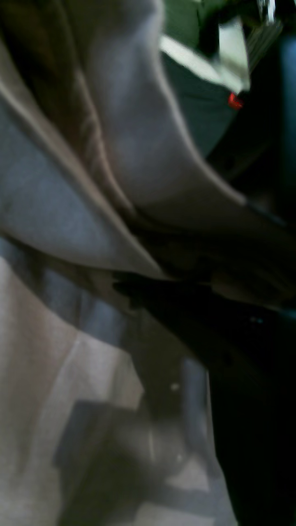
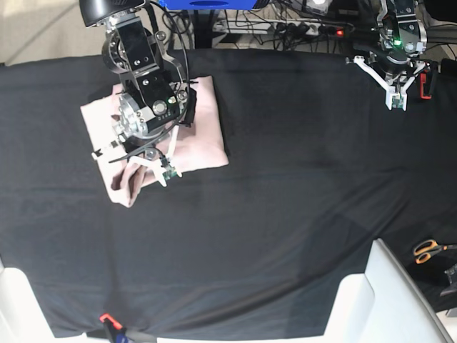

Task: Fold the T-shirt properly
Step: 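Press the folded end flat with the right gripper, then release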

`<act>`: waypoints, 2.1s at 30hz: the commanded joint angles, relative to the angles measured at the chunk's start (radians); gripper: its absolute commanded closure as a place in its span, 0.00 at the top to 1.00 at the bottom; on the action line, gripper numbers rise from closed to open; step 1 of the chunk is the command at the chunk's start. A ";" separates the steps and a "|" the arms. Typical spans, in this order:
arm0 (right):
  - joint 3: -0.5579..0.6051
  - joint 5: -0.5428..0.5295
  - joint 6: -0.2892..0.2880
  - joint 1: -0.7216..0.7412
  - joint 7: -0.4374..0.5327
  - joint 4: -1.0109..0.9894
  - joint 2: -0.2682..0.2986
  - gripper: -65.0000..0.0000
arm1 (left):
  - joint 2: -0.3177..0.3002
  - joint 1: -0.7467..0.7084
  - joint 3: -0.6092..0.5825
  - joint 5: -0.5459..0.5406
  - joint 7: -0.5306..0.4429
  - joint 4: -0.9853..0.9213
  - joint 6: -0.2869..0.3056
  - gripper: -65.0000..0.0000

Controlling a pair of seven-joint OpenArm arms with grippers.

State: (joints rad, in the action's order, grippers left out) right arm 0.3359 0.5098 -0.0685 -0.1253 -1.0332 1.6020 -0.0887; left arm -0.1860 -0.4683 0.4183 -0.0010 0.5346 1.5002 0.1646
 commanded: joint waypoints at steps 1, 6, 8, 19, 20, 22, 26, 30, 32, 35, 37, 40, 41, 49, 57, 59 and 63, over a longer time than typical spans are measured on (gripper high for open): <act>0.002 -0.021 -0.001 0.016 0.004 0.016 -0.009 0.01 | -0.011 0.000 0.006 0.003 -0.014 0.012 -0.001 0.00; 0.004 -0.075 0.003 0.017 0.003 0.016 -0.006 0.01 | -0.011 0.000 0.006 0.006 -0.014 0.012 -0.001 0.00; 0.004 -0.075 0.003 0.017 0.003 0.016 -0.007 0.01 | -0.011 0.000 0.006 0.008 -0.014 0.012 -0.001 0.00; 0.002 -0.086 -0.003 0.014 0.011 0.018 -0.009 0.14 | -0.011 0.000 0.006 0.011 -0.014 0.012 -0.001 0.00; 0.002 -0.099 -0.003 0.014 0.011 0.018 -0.009 0.15 | -0.011 0.000 0.006 0.011 -0.014 0.012 -0.001 0.00; 0.002 -0.144 -0.003 0.017 0.011 0.018 -0.007 0.17 | -0.013 0.000 0.006 0.011 -0.014 0.010 -0.001 0.00; 0.004 -0.239 -0.003 0.022 0.004 0.018 0.000 0.17 | -0.013 0.000 0.006 0.011 -0.014 0.010 -0.001 0.00; 0.004 -0.247 -0.003 0.022 0.004 0.018 -0.001 0.20 | -0.013 0.000 0.006 0.011 -0.014 0.010 -0.001 0.00; 0.004 -0.247 -0.004 0.022 0.008 0.019 -0.003 0.28 | -0.014 0.000 0.006 0.011 -0.014 0.010 -0.001 0.00; 0.004 -0.247 -0.063 0.022 0.003 0.024 -0.004 0.33 | -0.014 0.000 0.006 0.011 -0.014 0.010 -0.001 0.00; 0.001 -0.247 -0.126 0.020 0.001 0.024 -0.007 0.33 | -0.014 0.000 0.006 0.011 -0.014 0.010 -0.001 0.00; 0.001 -0.247 -0.150 0.020 0.001 0.022 -0.009 0.33 | -0.014 0.000 0.006 0.011 -0.014 0.010 -0.001 0.00; 0.001 -0.247 -0.153 0.020 0.001 0.022 -0.009 0.33 | -0.014 0.000 0.006 0.011 -0.014 0.010 -0.001 0.00; 0.001 -0.248 -0.156 0.023 0.009 0.016 -0.009 0.23 | -0.014 0.000 0.006 0.011 -0.014 0.010 -0.001 0.00; 0.001 -0.248 -0.158 0.028 0.001 0.018 -0.023 0.02 | -0.014 0.000 0.006 0.011 -0.014 0.010 -0.001 0.00; 0.001 -0.256 -0.158 0.026 0.001 0.018 -0.024 0.02 | -0.014 0.000 0.006 0.011 -0.014 0.010 -0.001 0.00; 0.002 -0.399 -0.149 0.037 -0.009 0.018 -0.021 0.02 | -0.014 0.001 0.006 0.011 -0.014 0.010 -0.001 0.00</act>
State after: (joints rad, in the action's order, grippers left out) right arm 0.3359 0.1127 -0.2180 -0.1070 -1.0527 1.6032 -0.1020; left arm -0.1879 -0.4656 0.4183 0.0032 0.5346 1.4982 0.1646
